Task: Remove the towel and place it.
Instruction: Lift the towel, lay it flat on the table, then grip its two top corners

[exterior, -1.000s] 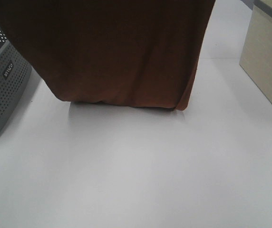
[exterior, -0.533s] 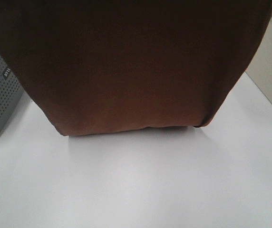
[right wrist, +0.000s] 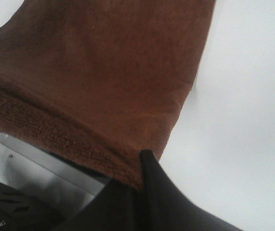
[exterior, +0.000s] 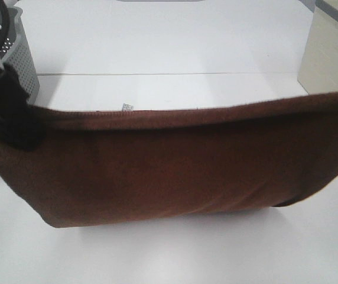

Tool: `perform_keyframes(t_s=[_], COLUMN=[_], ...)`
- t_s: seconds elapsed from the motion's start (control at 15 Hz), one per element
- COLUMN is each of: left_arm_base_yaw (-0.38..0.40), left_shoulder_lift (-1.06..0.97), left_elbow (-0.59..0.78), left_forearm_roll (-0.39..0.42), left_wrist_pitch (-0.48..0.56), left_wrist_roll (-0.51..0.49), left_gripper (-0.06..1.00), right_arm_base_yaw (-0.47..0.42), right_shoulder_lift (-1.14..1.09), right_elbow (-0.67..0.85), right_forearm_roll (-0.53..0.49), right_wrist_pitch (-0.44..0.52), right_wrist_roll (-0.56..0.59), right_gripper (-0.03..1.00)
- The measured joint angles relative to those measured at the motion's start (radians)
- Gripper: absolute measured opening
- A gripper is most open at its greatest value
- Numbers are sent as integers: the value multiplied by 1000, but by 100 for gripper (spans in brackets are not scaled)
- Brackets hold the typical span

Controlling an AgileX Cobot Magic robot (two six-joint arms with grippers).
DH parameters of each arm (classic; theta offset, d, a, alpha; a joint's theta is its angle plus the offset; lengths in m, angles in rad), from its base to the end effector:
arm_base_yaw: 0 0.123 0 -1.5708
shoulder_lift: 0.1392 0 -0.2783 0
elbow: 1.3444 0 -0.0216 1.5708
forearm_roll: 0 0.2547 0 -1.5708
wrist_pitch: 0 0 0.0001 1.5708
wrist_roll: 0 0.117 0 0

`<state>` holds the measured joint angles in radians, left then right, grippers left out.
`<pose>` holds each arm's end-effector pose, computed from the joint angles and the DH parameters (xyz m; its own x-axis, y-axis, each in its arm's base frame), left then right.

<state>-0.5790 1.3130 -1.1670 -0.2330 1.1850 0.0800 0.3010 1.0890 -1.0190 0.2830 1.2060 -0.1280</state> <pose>0.2041 -0.1634 0.2980 -0.7954 0.5094 -0.3285 0.5865 0.7836 -0.2049 0.1860 0.0897 0.3068 -0.8716 -0.2954 -0.3913 -0.4038 0.8852 0.2311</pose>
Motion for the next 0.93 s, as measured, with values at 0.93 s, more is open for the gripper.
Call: perform_keyframes(t_s=[0.93], left_arm_base_yaw=[-323], left_shoulder_lift=[315], left_elbow=[190], left_forearm_roll=[-113], left_wrist_pitch=[26], left_wrist_roll=[-19], left_gripper=[0], right_arm_base_yaw=[-2], right_shoulder_lift=[-2], right_elbow=[471], right_forearm_roll=[207], right_wrist_pitch=[11], right_wrist_roll=[-13], right_gripper=[2])
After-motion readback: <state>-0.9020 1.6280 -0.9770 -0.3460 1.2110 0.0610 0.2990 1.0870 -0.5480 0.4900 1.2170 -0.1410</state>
